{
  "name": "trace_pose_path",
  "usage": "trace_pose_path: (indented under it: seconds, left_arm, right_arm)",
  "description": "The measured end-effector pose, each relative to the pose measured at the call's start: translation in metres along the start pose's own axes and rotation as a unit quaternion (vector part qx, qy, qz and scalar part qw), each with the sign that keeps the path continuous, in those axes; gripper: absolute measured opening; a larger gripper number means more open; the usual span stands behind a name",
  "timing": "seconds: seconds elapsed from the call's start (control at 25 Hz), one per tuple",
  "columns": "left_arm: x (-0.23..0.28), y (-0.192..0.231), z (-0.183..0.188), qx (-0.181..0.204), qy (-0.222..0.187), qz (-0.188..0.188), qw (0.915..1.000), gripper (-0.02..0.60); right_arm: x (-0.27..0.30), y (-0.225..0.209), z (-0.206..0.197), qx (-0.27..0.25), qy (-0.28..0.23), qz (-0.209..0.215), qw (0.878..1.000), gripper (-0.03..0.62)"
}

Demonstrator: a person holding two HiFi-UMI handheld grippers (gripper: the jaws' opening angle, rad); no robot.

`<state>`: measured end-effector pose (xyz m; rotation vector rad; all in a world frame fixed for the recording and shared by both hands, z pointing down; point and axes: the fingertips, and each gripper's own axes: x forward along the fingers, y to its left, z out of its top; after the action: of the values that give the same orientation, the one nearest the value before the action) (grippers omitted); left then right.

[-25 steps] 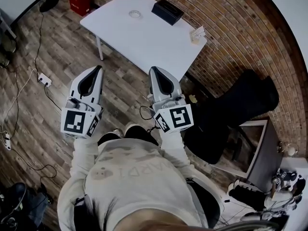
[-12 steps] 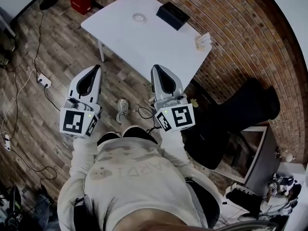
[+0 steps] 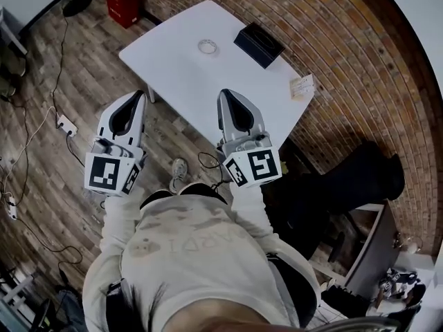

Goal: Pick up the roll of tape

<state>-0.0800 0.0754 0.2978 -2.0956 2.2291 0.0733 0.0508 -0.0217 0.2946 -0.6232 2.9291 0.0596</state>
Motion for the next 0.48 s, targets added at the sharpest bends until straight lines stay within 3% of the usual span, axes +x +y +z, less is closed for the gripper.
trace_pose_path:
  seconds: [0.48]
  left_arm:
    - [0.111, 0.042, -0.005, 0.01, -0.011, 0.002, 0.9999, 0.006]
  right_arm:
    - [0.097, -0.076, -0.012, 0.006, -0.008, 0.017, 1.0, 0.011]
